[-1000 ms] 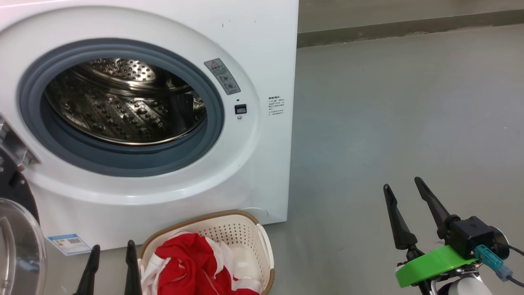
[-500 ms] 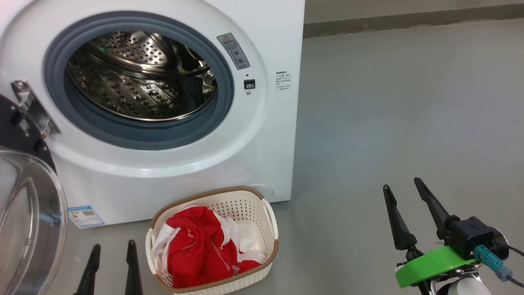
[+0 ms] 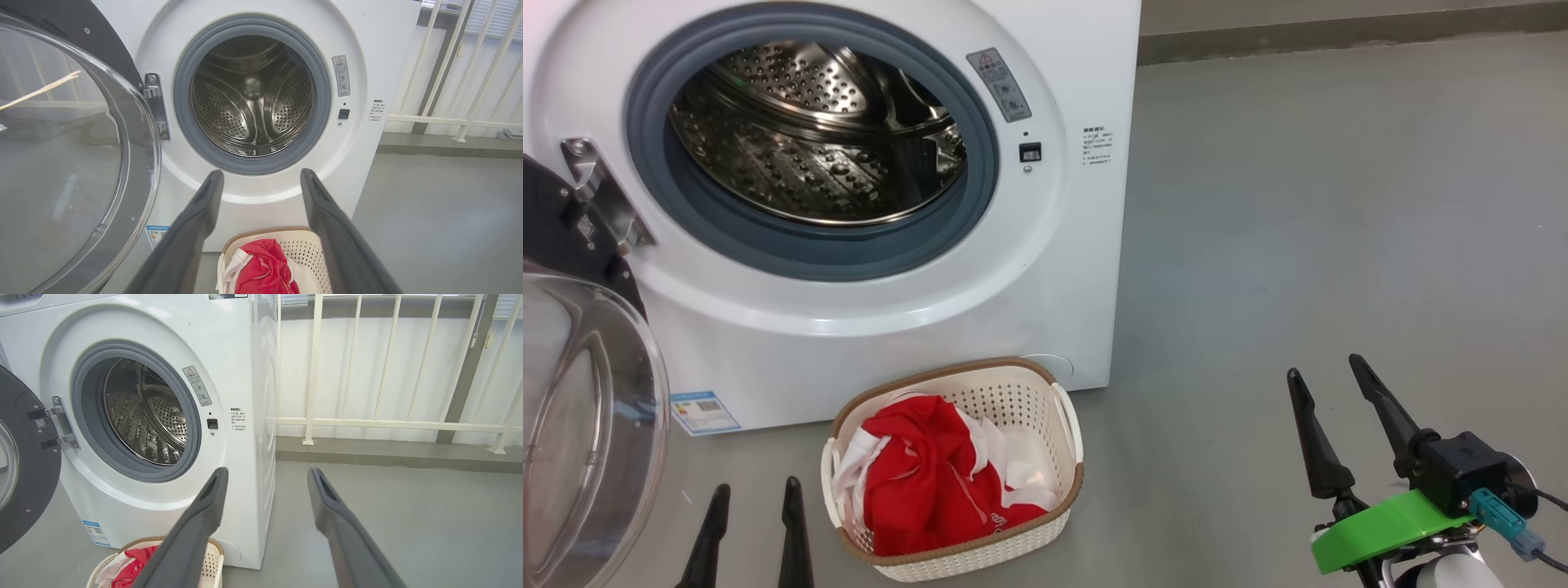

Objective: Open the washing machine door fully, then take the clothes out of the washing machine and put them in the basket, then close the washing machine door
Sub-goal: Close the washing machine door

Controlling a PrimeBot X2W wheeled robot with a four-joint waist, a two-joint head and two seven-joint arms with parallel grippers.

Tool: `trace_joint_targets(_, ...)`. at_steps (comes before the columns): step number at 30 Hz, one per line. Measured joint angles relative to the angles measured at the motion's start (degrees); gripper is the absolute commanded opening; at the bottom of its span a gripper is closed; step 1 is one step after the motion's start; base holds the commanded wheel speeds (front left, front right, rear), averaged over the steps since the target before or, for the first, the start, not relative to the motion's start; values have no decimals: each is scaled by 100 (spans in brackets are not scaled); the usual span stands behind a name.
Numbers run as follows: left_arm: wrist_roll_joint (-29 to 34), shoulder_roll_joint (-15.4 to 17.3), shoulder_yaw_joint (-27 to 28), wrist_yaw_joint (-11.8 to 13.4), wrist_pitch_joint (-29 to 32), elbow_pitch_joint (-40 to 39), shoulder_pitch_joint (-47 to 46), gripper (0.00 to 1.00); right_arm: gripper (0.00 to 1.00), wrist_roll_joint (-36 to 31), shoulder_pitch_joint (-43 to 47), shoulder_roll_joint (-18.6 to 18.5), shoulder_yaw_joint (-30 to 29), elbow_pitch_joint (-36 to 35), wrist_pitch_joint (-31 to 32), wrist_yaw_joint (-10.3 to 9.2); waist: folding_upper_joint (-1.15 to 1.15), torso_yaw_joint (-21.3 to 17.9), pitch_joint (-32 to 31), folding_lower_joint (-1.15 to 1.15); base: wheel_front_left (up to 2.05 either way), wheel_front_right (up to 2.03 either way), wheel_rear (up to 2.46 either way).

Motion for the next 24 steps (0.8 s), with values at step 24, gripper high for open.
trace_joint_targets(24,96,2,-58,250,3,-336,44,100,100,5,107,0,185,-5,0,0,0,844,-131,0,0,0,0)
